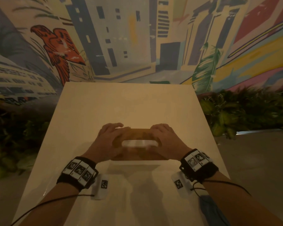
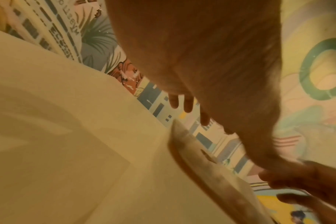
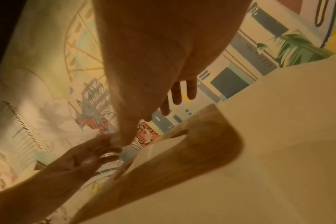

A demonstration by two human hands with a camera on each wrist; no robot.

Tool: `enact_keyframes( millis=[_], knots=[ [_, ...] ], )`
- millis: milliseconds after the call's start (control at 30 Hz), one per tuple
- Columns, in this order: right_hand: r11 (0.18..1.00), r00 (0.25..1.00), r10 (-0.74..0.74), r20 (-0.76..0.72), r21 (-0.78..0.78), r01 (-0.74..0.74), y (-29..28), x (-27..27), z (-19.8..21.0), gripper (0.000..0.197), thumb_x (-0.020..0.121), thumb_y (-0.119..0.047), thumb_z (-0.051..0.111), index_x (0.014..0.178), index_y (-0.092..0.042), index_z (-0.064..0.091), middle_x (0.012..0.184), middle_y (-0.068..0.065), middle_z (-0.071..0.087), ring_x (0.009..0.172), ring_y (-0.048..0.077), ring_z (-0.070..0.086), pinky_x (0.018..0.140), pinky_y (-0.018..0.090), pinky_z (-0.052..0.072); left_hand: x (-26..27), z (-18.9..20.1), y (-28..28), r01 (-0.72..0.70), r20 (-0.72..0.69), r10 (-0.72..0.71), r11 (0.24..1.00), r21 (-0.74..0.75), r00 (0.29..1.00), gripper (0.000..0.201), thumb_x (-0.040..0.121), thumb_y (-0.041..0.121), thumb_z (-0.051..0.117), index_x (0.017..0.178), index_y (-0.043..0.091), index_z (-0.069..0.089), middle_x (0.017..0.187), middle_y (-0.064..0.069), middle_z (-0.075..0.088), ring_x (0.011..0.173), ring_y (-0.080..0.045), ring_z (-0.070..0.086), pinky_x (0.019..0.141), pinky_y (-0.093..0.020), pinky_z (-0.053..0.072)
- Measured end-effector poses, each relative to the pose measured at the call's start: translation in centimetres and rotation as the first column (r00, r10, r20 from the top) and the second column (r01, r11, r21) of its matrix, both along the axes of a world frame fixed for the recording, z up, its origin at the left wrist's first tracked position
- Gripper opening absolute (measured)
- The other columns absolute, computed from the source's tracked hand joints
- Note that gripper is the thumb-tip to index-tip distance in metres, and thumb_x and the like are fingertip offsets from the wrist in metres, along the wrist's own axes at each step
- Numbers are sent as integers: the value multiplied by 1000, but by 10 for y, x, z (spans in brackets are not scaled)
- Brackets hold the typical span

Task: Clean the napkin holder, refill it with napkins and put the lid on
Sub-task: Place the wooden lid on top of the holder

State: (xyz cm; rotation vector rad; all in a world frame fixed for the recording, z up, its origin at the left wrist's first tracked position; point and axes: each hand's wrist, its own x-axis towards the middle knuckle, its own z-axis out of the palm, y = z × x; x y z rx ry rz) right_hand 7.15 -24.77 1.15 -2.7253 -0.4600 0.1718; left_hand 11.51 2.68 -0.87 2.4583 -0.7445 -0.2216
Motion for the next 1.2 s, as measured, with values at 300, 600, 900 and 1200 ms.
enact_keyframes(
  millis=[300, 600, 900, 1200],
  knots=[
    [983, 993, -118, 8, -142, 118, 27, -4, -4, 26, 95, -37, 48, 113, -29, 66, 117, -2, 57, 114, 21, 44, 98, 36, 32, 0, 17, -33, -13, 188, -38, 964, 266, 981, 27, 86, 45, 55, 107, 34, 69, 109, 6, 55, 100, -18, 39, 90, -35, 30],
    [968, 981, -190, -28, -171, 182, 30, 3, -3, 23, 91, -42, 56, 107, -31, 69, 106, -3, 58, 105, 20, 46, 88, 36, 33, 3, 3, -29, 18, 178, -60, 973, 232, 982, 19, 85, 41, 62, 100, 35, 73, 99, 6, 56, 91, -13, 34, 81, -32, 29],
    [994, 994, -107, -25, 33, 108, 26, 4, -10, 30, 84, -46, 62, 103, -23, 64, 96, -1, 54, 84, 14, 44, 80, 30, 33, 4, -3, -29, 28, -3, -27, 1000, 11, 1000, 11, 78, 21, 69, 86, 29, 66, 98, 7, 54, 93, -14, 43, 82, -32, 39],
    [998, 996, -57, -72, -41, 54, 36, 8, 1, 16, 90, -39, 57, 99, -29, 65, 103, -3, 56, 96, 18, 50, 78, 32, 32, 1, -3, -28, 22, -18, -22, 1000, 13, 1000, 25, 76, 42, 64, 99, 35, 59, 107, 8, 57, 103, -14, 47, 95, -40, 40]
  ],
)
